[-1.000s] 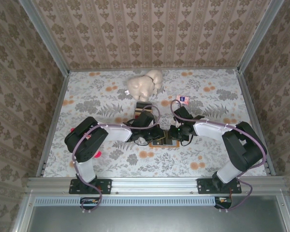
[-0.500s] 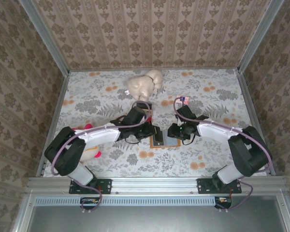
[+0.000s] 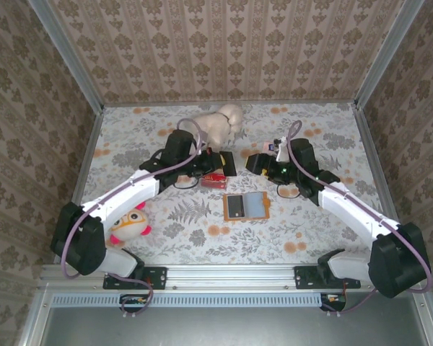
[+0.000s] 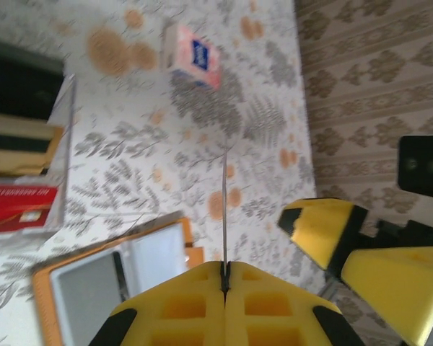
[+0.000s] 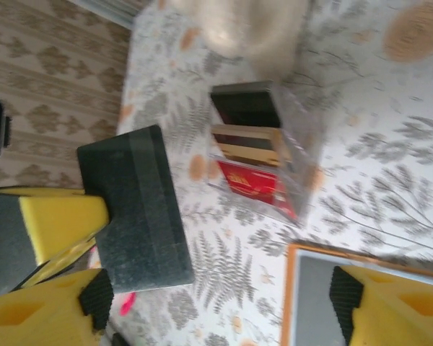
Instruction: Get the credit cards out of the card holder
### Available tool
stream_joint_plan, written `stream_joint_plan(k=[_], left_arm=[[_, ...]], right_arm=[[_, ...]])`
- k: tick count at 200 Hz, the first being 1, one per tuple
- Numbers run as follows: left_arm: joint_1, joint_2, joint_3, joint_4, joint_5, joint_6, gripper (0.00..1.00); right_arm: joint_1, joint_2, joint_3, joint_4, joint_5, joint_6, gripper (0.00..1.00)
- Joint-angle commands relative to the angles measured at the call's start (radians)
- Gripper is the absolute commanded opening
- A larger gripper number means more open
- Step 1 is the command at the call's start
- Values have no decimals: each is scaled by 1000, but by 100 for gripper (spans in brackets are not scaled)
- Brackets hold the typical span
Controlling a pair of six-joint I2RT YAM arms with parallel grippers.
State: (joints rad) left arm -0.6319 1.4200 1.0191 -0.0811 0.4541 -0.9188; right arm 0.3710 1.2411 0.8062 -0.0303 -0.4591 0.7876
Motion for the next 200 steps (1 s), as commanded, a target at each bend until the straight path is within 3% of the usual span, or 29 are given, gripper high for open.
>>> stream_joint_plan(k=[1,39,77,134,200], left_arm=[[29,-21,53,70,110,23,1],[72,-8,135,109,180,-27,1],[90,42,161,190,247,-103,2],[95,21,104,235,236,-167,2],[121,-15,36,247,243,-175,6]], right_arm=[[-4,19,47,173,-115,111,85],[-6,139,136,323,-273,362,82],[-6,176,186,368,-299,400,77],[-18,227,162,551,-310,546,42],[-20,208,112,561,-286,554,19]])
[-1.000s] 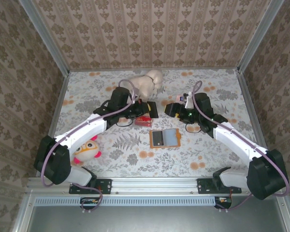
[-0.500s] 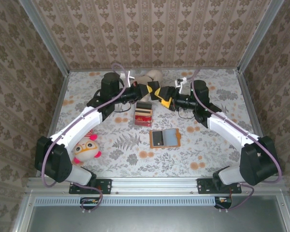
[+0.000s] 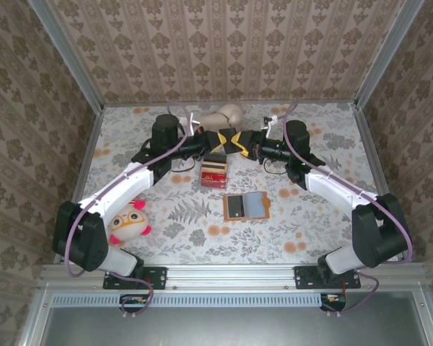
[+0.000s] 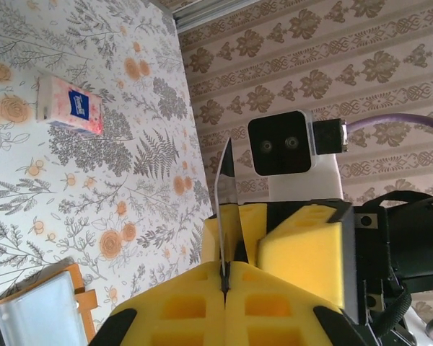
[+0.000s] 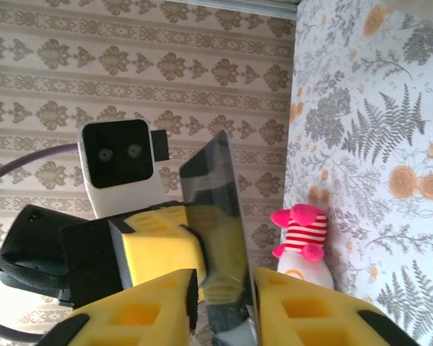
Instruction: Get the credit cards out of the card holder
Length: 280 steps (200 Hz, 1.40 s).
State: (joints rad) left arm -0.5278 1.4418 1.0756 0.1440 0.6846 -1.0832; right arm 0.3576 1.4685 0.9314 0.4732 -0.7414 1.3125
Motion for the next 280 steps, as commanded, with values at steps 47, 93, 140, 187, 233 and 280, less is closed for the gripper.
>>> stream_joint_plan(k=[47,93,140,187,233,280], left_arm=[[24,-35,-15,-75,-21,62,24],[31,-84,-63,-319,-242,282,63],[102,-187,-185,-467,-427,369,91],[197,-352,-296,-553,-518,403,100],[252,-424,-314,-616,-525,428,100],[264,-402,-315,-612,-515,435,100]], right_arm=[[-6,-29,-23,-8,27,-44,0],[1,22,68,-238,60,-279,0],[71,65,226,-536,258,-649,0],[134,175,422,-703,398,-981,0],[155,282,573,-794,411,-1326,0],[162,356,590,-754,296,-1656,0]])
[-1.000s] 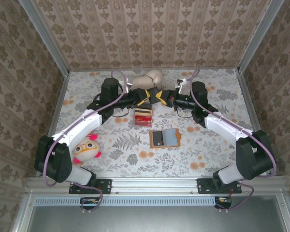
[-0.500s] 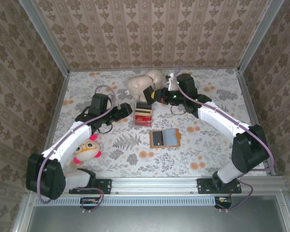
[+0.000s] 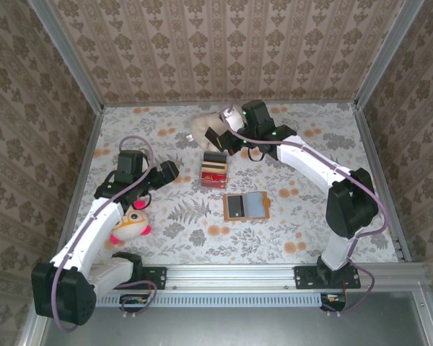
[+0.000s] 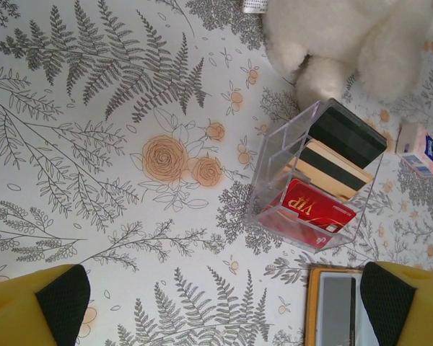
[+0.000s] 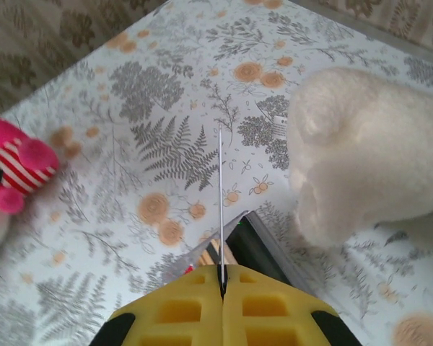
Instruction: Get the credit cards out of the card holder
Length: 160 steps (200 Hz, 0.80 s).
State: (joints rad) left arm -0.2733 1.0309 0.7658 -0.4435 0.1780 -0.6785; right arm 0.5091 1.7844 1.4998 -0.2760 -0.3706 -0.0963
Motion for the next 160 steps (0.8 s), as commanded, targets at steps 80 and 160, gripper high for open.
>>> stream_joint_plan(k=[80,160], left_arm=[[19,75,18,-10,31,49,100],[22,92,17,-20,49,59,100]], right_arm=[[11,231,198,-210,-61,-591,0],[6,316,271,-315,-42,-726,0]])
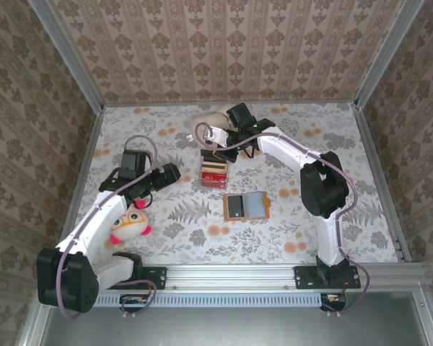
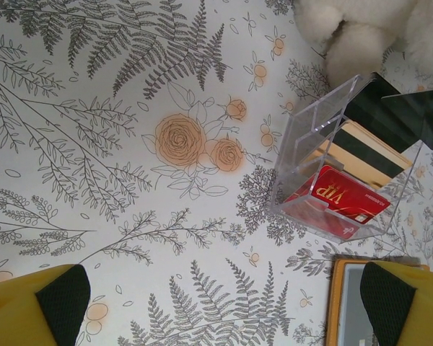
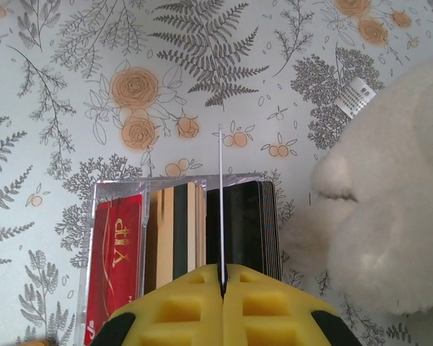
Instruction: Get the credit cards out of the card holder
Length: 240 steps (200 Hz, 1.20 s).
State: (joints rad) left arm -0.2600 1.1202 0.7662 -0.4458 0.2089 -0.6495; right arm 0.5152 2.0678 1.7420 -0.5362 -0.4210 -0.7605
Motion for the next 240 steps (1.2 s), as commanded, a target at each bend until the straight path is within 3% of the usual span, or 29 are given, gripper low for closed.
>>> stream_joint_plan(k=[1,81,158,207,240], left_arm=[[8,3,16,-17,18,30,100],[17,-8,0,-16,37,38,100],[31,-2,3,-19,62,53,100],[34,0,7,-25,72,57,100],[27,9,13,-23,102,57,100]], right_arm=[[-1,34,29,-55,8,-63,0],[2,57,33,-12,79,-66,2],[10,57,48,-11,79,-38,28],[12,-30,63,-6,106,172,42],[11,-174,-69,70,201,416,46]])
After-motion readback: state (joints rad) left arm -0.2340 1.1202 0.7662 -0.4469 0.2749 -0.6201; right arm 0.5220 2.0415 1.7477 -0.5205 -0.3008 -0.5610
